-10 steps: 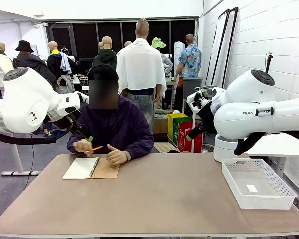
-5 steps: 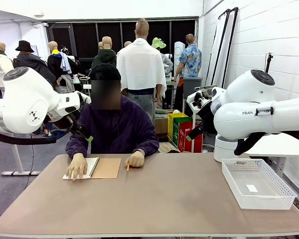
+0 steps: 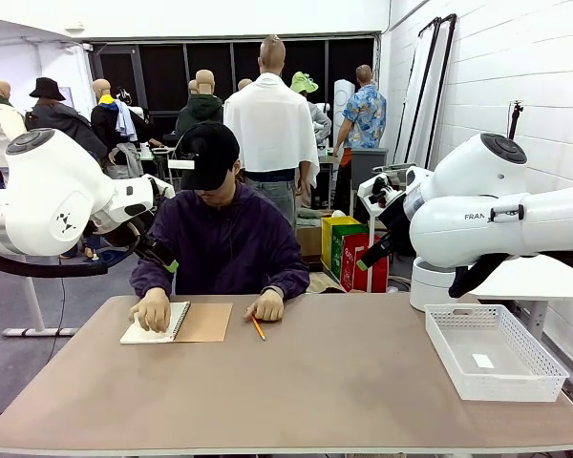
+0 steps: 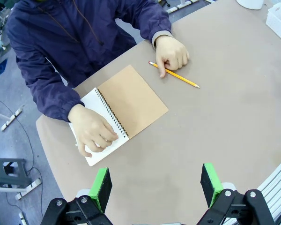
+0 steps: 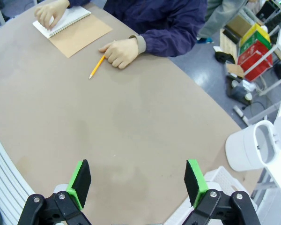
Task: Sort the paper based on its condition.
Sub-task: If a person hands you a paper, place it in the Organizing basket , and if it's crumpled, put it in the Trash can.
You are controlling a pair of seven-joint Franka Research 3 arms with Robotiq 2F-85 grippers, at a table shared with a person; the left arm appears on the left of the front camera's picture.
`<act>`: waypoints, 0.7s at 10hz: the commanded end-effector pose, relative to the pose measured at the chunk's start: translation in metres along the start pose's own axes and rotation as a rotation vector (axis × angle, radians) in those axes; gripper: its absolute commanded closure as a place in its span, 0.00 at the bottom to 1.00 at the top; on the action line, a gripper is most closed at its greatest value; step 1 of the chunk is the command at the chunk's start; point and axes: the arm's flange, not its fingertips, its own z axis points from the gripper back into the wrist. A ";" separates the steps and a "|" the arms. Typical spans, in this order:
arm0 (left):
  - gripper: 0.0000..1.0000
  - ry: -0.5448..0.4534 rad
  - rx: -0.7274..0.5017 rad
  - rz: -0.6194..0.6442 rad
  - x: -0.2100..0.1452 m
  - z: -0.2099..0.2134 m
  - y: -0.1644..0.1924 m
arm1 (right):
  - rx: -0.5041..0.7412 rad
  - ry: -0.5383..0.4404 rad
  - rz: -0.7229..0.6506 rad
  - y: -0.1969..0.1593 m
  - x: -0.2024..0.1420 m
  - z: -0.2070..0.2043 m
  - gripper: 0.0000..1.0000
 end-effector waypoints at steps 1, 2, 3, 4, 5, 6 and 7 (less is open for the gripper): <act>0.00 -0.004 -0.001 0.000 0.002 -0.001 0.001 | 0.003 -0.001 -0.002 -0.001 0.000 0.000 0.00; 0.00 -0.004 -0.001 0.000 0.002 -0.001 0.001 | 0.003 -0.001 -0.002 -0.001 0.000 0.000 0.00; 0.00 -0.004 -0.001 0.000 0.002 -0.001 0.001 | 0.003 -0.001 -0.002 -0.001 0.000 0.000 0.00; 0.00 -0.004 -0.001 0.000 0.002 -0.001 0.001 | 0.003 -0.001 -0.002 -0.001 0.000 0.000 0.00; 0.00 -0.004 -0.001 0.000 0.002 -0.001 0.001 | 0.003 -0.001 -0.002 -0.001 0.000 0.000 0.00; 0.00 -0.004 -0.001 0.000 0.002 -0.001 0.001 | 0.003 -0.001 -0.002 -0.001 0.000 0.000 0.00; 0.00 -0.004 -0.001 0.000 0.002 -0.001 0.001 | 0.003 -0.001 -0.002 -0.001 0.000 0.000 0.00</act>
